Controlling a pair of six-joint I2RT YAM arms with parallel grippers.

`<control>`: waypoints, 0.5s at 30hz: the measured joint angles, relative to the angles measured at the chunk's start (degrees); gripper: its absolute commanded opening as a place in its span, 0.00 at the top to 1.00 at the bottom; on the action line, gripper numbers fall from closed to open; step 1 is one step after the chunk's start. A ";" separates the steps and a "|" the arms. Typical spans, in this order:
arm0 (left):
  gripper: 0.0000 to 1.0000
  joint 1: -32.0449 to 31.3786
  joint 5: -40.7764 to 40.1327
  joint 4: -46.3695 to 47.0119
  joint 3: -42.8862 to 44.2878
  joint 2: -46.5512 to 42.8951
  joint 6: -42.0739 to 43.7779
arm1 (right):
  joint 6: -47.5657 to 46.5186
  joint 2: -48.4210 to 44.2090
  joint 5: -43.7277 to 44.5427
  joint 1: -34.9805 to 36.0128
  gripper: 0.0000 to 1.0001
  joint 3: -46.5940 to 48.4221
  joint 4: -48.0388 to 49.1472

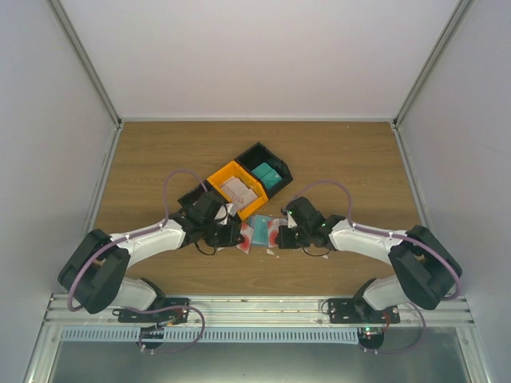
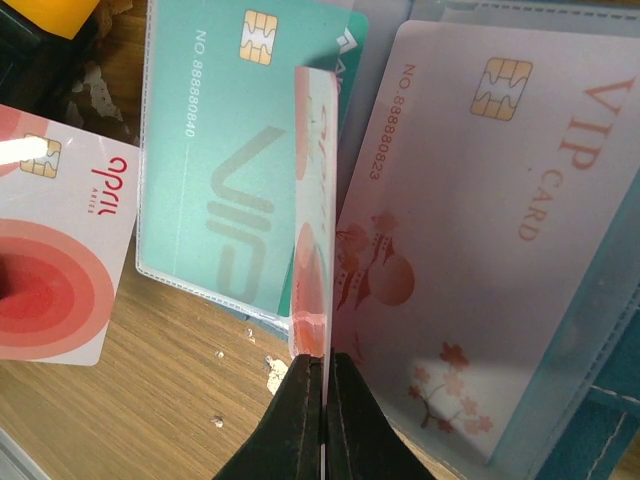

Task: Put the credit cards into the card holder
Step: Turn over the card slot in the card holder.

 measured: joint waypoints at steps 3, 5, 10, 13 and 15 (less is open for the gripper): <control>1.00 0.00 1.27 0.55 0.00 0.07 0.09 | 0.04 0.00 0.00 0.00 0.99 0.00 0.02; 1.00 0.00 2.25 1.16 0.00 0.22 0.31 | 0.07 0.00 0.00 0.00 0.99 0.00 0.04; 1.00 0.00 4.87 2.38 0.00 0.68 0.92 | 0.09 -0.02 -0.02 0.00 1.00 0.00 0.07; 1.00 -0.02 6.73 3.15 0.00 0.96 1.33 | 0.11 -0.13 0.00 0.00 1.00 -0.07 0.09; 1.00 -0.09 7.56 3.43 0.00 1.46 1.75 | 0.13 -0.70 0.17 0.02 1.00 -0.20 0.02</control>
